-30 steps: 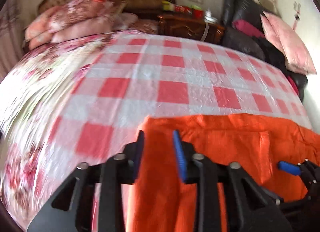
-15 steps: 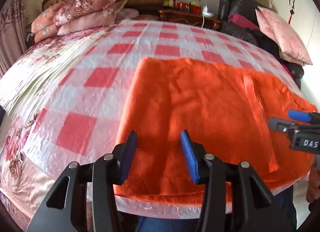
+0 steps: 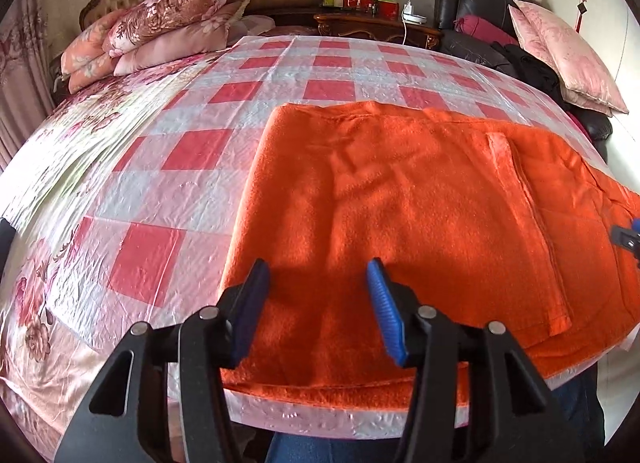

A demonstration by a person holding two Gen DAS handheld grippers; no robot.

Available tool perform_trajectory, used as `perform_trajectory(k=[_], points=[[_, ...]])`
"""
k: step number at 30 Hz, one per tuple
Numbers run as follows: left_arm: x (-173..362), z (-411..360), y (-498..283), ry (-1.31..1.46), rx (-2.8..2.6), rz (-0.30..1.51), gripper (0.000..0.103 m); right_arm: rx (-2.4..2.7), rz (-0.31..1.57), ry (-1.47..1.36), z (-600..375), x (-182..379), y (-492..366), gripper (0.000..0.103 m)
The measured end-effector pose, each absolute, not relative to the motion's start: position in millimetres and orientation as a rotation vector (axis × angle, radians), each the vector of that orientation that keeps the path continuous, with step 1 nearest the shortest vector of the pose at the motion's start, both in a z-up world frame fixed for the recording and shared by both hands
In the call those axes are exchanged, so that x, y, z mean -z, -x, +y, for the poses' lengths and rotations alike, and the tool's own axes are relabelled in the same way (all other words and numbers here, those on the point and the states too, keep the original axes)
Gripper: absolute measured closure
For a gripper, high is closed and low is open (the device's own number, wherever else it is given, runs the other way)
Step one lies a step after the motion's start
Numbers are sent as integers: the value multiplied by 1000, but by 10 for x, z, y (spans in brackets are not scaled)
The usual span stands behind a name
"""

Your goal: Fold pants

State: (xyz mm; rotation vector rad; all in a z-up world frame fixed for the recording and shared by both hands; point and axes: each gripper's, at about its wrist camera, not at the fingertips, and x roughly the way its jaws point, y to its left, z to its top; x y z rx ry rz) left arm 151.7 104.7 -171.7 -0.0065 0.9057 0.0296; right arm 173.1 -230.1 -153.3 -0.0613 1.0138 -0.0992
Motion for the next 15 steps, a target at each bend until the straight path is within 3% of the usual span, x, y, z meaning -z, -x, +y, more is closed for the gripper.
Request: perform_trajectory(k=[6,13,15], points=[[1718,1031,-1498,1,-36,888,51,193,1064,-43,-3147,1735,-1555,18],[1721,1034,-1480,-6,-39,876,50,173,976,39,-3054,1797,-1413,15],[1702,1068,-1486,6,-37,885,43,164,983,16,-3079,1797,-1423,15]])
